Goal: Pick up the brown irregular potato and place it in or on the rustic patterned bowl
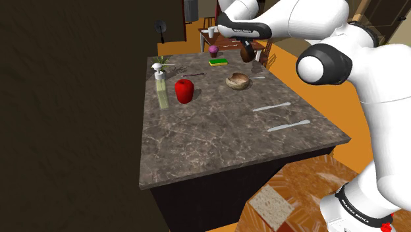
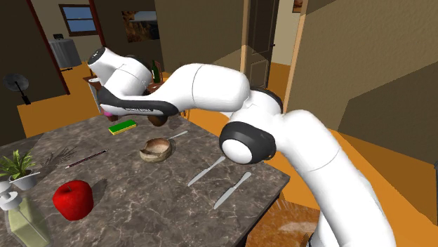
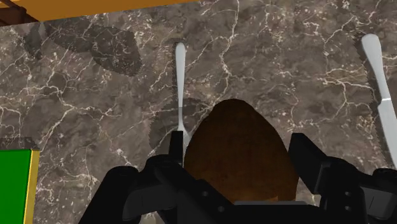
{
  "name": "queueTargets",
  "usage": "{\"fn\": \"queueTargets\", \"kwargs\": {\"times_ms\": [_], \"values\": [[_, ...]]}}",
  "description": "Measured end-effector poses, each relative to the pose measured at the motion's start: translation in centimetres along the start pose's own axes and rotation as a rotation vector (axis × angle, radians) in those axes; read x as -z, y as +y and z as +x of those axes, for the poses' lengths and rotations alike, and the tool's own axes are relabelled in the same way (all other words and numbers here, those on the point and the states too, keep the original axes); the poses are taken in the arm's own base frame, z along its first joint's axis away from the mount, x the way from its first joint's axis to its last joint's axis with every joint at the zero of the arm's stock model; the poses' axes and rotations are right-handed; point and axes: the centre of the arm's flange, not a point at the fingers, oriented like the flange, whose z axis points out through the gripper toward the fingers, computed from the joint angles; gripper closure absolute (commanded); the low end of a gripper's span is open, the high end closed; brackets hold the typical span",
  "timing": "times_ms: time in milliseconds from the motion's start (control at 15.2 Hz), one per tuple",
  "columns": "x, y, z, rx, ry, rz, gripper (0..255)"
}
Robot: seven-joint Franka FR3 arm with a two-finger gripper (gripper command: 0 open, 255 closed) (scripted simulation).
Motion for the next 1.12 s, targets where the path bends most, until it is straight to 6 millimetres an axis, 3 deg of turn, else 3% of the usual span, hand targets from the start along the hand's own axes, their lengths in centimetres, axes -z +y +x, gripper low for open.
{"fn": "queueTargets", "kwargs": {"times_ms": [264, 1122], "values": [[0.2, 0.4, 2.3, 0.0, 0.0, 0.001, 255], [-5.3, -1.1, 5.9, 0.0, 0.0, 0.002, 255]]}}
